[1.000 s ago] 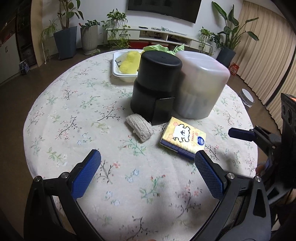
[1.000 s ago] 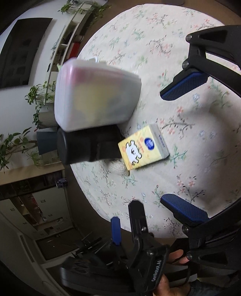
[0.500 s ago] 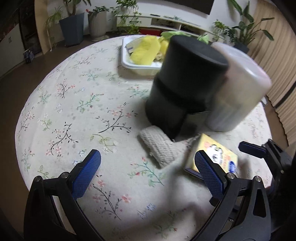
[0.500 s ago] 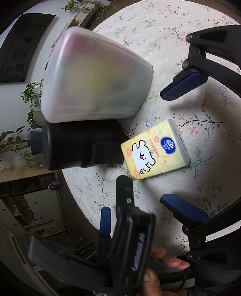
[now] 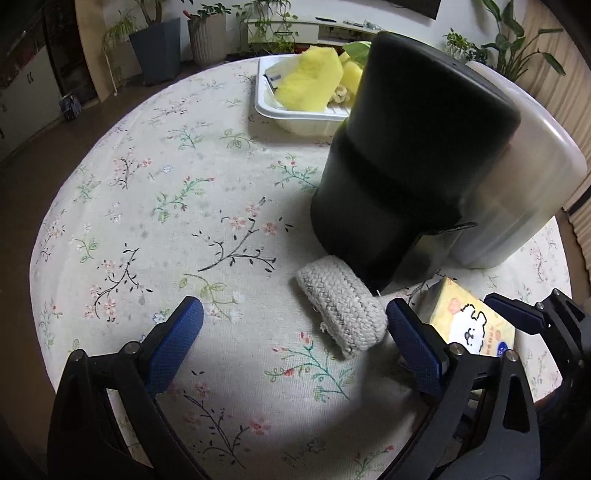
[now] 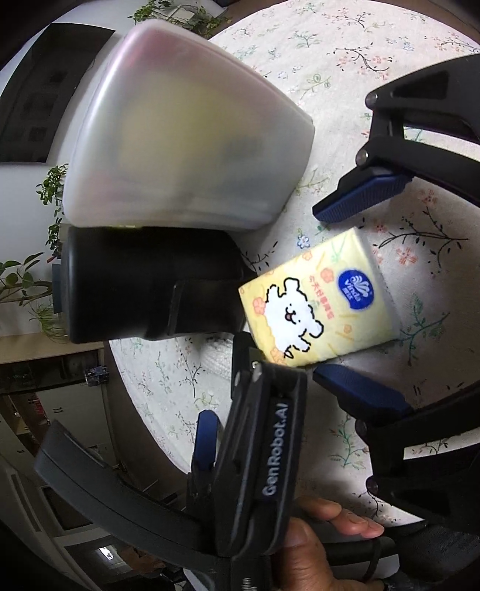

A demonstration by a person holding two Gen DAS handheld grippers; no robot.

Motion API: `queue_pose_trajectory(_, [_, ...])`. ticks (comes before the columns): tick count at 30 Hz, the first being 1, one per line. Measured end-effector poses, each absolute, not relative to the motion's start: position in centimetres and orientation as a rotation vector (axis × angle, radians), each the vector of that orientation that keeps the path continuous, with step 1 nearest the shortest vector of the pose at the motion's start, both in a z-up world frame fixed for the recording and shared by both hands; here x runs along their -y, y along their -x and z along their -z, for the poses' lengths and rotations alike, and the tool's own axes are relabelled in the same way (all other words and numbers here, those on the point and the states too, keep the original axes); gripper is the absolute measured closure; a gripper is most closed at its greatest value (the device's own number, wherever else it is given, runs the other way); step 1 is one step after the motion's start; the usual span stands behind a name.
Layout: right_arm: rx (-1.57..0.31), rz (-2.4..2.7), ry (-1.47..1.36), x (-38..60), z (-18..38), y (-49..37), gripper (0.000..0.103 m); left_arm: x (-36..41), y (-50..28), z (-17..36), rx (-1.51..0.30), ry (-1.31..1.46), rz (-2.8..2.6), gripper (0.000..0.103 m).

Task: Organize soft objects
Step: 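Grasp the woven scrub pad with the left gripper while the right gripper grasps the yellow tissue pack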

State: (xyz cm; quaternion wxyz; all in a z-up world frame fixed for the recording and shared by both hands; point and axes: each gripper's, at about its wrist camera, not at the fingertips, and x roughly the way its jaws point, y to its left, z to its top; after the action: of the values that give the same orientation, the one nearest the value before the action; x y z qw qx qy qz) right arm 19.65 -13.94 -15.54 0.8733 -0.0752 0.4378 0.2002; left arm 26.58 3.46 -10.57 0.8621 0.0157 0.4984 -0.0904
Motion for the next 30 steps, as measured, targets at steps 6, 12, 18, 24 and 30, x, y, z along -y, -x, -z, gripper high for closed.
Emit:
queue_pose_trajectory(6, [-0.907, -0.409, 0.179, 13.7, 15.6, -19.7, 0.029, -2.8, -26.6, 10.3, -1.032, -0.055, 0.188, 0.020])
queue_pose_trajectory(12, [-0.899, -0.397, 0.189, 13.8, 15.4, -19.4, 0.044, -1.7, -26.2, 10.2, -1.018, -0.087, 0.197, 0.036])
queue_pose_trajectory(18, [-0.911, -0.398, 0.188, 14.1, 15.3, -19.0, 0.047, -2.4, -25.4, 9.6, -1.025, -0.052, 0.232, 0.074])
queue_pose_trajectory(24, [-0.932, -0.399, 0.165, 15.7, 14.9, -18.0, 0.048, -2.6, -24.7, 9.6, -1.041, -0.041, 0.276, 0.077])
queue_pose_trajectory(30, [-0.948, -0.384, 0.159, 17.2, 14.3, -16.4, 0.048, -2.5, -23.0, 9.7, -1.049, -0.041, 0.296, 0.077])
